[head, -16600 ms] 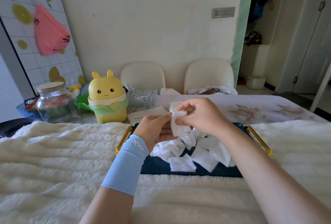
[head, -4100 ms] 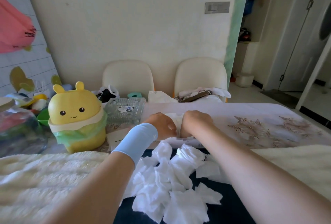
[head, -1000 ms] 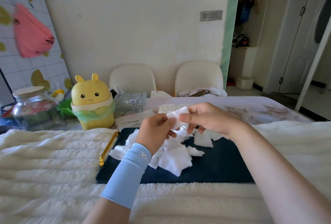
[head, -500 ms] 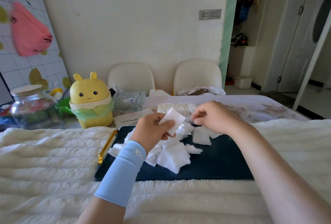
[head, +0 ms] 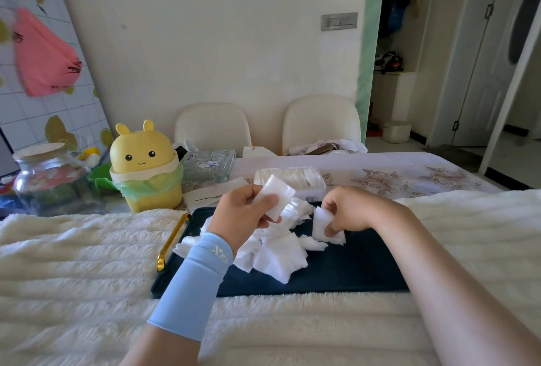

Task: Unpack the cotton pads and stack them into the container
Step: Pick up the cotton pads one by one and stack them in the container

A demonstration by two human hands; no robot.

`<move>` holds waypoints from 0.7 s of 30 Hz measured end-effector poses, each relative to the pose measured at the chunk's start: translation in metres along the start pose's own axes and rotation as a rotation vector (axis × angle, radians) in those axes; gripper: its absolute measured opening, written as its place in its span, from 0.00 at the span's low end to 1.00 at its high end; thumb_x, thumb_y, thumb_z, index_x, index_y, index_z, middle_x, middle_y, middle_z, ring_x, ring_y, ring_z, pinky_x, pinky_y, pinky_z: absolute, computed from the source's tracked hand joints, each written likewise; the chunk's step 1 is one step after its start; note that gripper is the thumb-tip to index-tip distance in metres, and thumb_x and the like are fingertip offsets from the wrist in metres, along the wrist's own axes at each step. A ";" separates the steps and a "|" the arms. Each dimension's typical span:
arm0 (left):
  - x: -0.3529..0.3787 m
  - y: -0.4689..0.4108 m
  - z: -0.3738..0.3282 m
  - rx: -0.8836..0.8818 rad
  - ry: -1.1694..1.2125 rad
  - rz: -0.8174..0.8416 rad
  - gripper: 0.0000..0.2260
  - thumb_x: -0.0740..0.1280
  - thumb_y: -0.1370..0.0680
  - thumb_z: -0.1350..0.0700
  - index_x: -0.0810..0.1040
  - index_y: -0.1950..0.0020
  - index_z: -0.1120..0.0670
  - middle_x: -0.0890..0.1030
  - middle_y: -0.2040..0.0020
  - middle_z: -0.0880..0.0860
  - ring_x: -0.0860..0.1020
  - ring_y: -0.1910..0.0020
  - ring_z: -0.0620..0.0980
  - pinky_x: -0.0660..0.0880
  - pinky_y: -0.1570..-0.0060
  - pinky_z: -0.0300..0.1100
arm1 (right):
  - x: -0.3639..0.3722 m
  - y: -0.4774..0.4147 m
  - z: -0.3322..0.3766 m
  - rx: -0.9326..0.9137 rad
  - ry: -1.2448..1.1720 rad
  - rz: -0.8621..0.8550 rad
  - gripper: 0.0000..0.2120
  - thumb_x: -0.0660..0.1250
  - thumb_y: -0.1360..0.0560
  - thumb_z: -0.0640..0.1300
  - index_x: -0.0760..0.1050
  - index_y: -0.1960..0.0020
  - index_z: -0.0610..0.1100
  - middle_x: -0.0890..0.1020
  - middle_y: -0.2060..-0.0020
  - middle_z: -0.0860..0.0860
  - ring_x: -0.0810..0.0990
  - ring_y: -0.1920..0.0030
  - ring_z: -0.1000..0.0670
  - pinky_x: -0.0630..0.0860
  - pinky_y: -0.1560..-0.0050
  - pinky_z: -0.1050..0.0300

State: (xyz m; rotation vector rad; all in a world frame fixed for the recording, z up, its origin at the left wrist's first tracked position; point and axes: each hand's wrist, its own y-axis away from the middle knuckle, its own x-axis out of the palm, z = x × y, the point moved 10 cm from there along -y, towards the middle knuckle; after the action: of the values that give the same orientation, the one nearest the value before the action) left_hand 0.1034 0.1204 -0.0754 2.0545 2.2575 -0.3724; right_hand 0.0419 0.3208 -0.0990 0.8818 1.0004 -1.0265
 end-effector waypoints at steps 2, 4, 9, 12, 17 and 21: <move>-0.004 0.001 0.002 -0.009 0.018 -0.019 0.06 0.67 0.20 0.57 0.82 0.48 0.58 0.86 0.61 0.57 0.81 0.64 0.50 0.80 0.57 0.43 | -0.006 0.001 0.000 -0.020 -0.075 -0.028 0.11 0.79 0.32 0.51 0.77 0.59 0.53 0.79 0.59 0.55 0.78 0.61 0.53 0.73 0.61 0.58; -0.010 0.001 0.004 -0.025 0.069 -0.062 0.07 0.67 0.20 0.57 0.84 0.51 0.57 0.86 0.60 0.58 0.80 0.63 0.51 0.80 0.55 0.45 | -0.018 0.005 0.002 -0.054 -0.187 -0.087 0.11 0.79 0.31 0.51 0.78 0.56 0.51 0.77 0.60 0.57 0.77 0.61 0.55 0.71 0.60 0.59; -0.022 0.004 0.007 -0.052 0.177 -0.170 0.05 0.70 0.22 0.57 0.86 0.55 0.53 0.86 0.60 0.54 0.80 0.64 0.47 0.78 0.59 0.40 | -0.045 0.015 0.015 -0.178 -0.698 -0.167 0.11 0.79 0.29 0.43 0.80 0.54 0.38 0.83 0.63 0.50 0.78 0.63 0.52 0.74 0.62 0.63; -0.016 0.006 0.009 -0.080 0.227 -0.147 0.05 0.71 0.23 0.57 0.86 0.51 0.56 0.86 0.61 0.57 0.80 0.65 0.48 0.79 0.60 0.39 | -0.038 0.018 0.040 -0.285 -0.967 -0.024 0.07 0.75 0.26 0.37 0.82 0.49 0.37 0.86 0.56 0.44 0.83 0.58 0.48 0.81 0.56 0.56; -0.002 0.009 0.018 -0.195 0.459 -0.104 0.05 0.72 0.23 0.60 0.84 0.49 0.60 0.86 0.57 0.59 0.83 0.62 0.52 0.82 0.59 0.41 | -0.039 0.018 0.063 -0.328 -1.103 -0.066 0.07 0.72 0.25 0.33 0.82 0.48 0.41 0.85 0.61 0.50 0.81 0.61 0.52 0.77 0.63 0.60; -0.003 0.008 0.020 -0.207 0.552 -0.101 0.05 0.69 0.22 0.63 0.83 0.48 0.62 0.86 0.54 0.61 0.85 0.59 0.54 0.83 0.55 0.44 | -0.040 0.024 0.078 -0.347 -1.053 -0.093 0.13 0.75 0.27 0.35 0.82 0.43 0.40 0.85 0.59 0.48 0.79 0.66 0.54 0.68 0.73 0.62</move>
State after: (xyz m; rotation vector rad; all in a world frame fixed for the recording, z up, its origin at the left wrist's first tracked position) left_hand 0.1098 0.1137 -0.0948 2.1290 2.5482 0.4696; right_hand 0.0756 0.2659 -0.0345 -0.0527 0.2877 -1.1402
